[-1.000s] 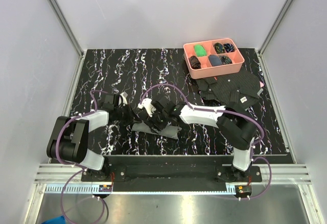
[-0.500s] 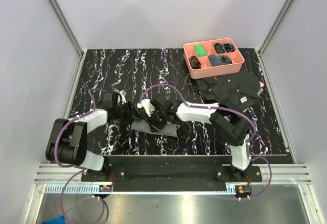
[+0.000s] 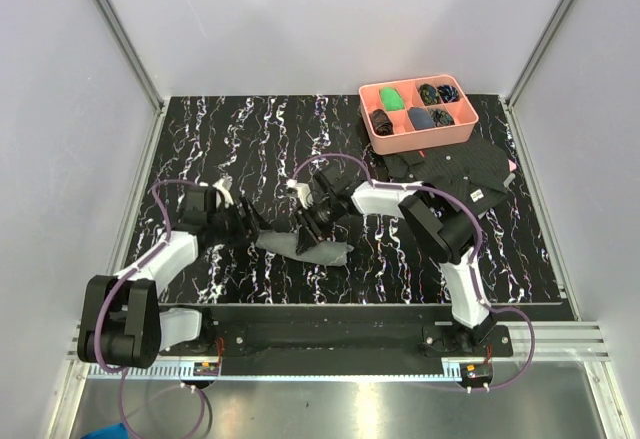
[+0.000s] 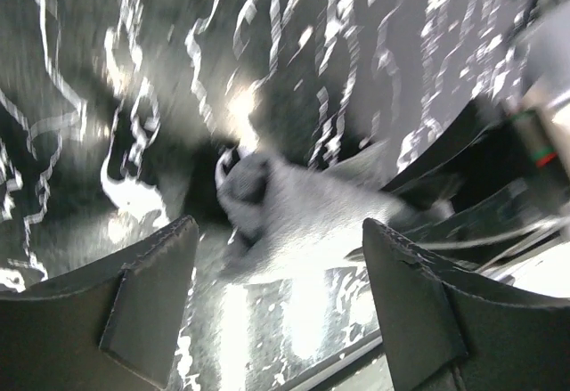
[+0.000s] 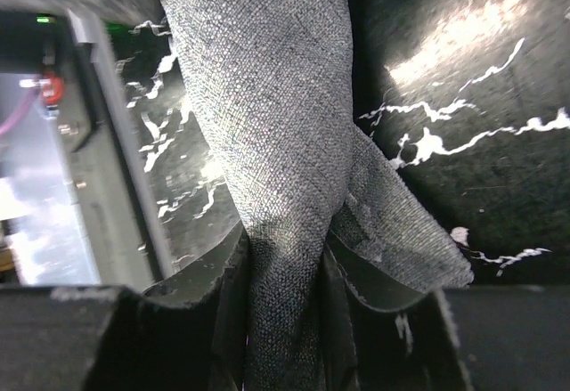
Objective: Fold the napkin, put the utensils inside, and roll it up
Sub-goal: Roll the napkin with the utensil
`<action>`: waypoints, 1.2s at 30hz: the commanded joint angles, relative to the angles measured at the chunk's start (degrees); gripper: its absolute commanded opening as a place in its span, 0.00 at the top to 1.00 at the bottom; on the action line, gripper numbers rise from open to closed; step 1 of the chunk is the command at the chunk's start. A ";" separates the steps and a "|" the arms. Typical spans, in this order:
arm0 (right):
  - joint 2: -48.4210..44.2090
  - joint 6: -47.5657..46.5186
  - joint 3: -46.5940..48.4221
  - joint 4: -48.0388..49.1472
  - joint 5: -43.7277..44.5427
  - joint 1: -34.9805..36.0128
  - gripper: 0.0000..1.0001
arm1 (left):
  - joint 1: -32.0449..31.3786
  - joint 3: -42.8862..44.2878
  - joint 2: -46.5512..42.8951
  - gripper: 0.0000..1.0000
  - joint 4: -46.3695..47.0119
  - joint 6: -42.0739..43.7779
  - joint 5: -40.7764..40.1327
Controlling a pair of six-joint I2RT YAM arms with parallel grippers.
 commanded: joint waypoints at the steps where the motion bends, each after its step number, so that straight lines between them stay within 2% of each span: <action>1: 5.39 2.05 0.59 -5.71 -7.14 -1.36 0.64 | -0.15 -4.50 -2.28 0.23 6.27 -1.96 2.71; 9: 10.49 3.81 2.88 -6.68 -16.11 -2.59 0.64 | -0.41 -5.12 -1.23 0.28 11.11 -1.17 3.59; 17: 14.01 5.83 4.81 -6.94 -19.02 -4.26 0.65 | -3.13 -5.65 1.94 0.50 14.36 -1.44 6.05; 20: 14.80 6.36 5.34 -7.03 -19.19 -4.61 0.65 | -4.01 -5.82 3.43 0.52 14.89 -1.70 7.02; 21: 14.89 6.54 5.43 -7.12 -19.10 -4.70 0.64 | -4.10 -5.91 3.78 0.56 15.07 -1.70 7.20; 23: 14.98 6.71 5.78 -7.12 -18.32 -4.96 0.59 | -4.28 -6.00 5.01 0.66 15.51 -1.88 7.29; 24: 14.37 6.89 5.78 -7.12 -17.88 -5.05 0.56 | -4.28 -5.82 5.45 0.78 15.42 -1.96 7.29; 25: 13.93 6.89 5.69 -7.21 -16.57 -5.14 0.46 | -4.28 -5.48 5.98 0.86 15.25 -2.14 7.03; 27: 12.00 7.24 5.69 -7.21 -14.98 -5.75 0.38 | -4.28 -4.95 7.47 1.00 13.93 -2.23 6.59; 28: 11.21 7.33 5.78 -7.21 -13.23 -5.93 0.34 | -4.28 -4.16 8.00 1.00 13.40 -2.14 6.32; 36: 0.93 4.17 7.71 -9.15 0.91 -6.37 0.20 | -4.19 0.06 11.16 1.00 6.55 -0.56 4.04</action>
